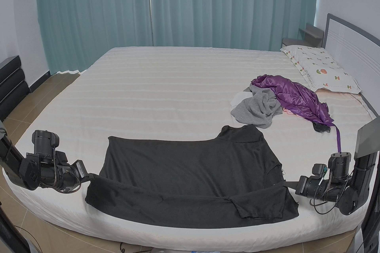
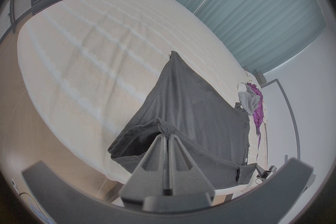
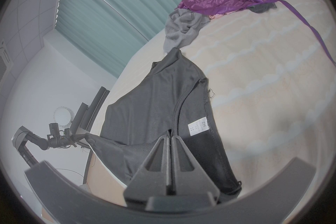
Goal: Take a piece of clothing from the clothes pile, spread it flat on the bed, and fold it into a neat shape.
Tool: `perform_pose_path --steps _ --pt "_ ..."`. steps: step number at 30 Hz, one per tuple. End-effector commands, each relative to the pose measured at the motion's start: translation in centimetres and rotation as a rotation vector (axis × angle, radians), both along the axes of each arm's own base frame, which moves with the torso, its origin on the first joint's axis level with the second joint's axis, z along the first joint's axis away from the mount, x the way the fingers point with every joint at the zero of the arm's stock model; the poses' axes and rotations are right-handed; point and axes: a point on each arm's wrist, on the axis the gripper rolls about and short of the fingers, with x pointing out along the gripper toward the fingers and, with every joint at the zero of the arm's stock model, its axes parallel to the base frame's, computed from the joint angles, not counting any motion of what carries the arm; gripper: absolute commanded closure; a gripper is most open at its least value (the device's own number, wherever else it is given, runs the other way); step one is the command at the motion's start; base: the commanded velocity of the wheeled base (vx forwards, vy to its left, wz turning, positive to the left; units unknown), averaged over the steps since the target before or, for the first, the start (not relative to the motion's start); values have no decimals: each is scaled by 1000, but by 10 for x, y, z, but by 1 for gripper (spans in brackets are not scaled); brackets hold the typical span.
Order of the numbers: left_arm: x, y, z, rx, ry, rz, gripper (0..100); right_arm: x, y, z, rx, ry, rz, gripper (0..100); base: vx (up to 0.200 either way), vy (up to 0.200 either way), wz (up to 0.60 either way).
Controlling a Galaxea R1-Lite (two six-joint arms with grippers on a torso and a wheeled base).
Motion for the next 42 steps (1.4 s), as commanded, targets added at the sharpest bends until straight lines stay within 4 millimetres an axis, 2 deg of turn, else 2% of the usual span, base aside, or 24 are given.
perform_pose_path --steps 1,7,15,19,31,42 --pt "-6 0 3 3 -8 0 100 -11 -2 17 12 -47 -15 100 0 0 0" --pt "-9 6 4 3 -10 29 100 -28 -5 34 36 -83 -25 100 0 0 0" --pt "-20 14 6 -3 -13 59 100 -33 -3 46 56 -112 -18 100 0 0 0" --pt "-23 15 6 -4 -11 63 100 -36 -2 47 55 -91 -13 100 0 0 0" --pt "-36 15 3 -6 12 75 100 -58 -3 65 44 -59 -6 100 0 0 0" --pt "-43 19 4 -3 17 98 100 -66 -4 72 45 -62 -7 100 0 0 0"
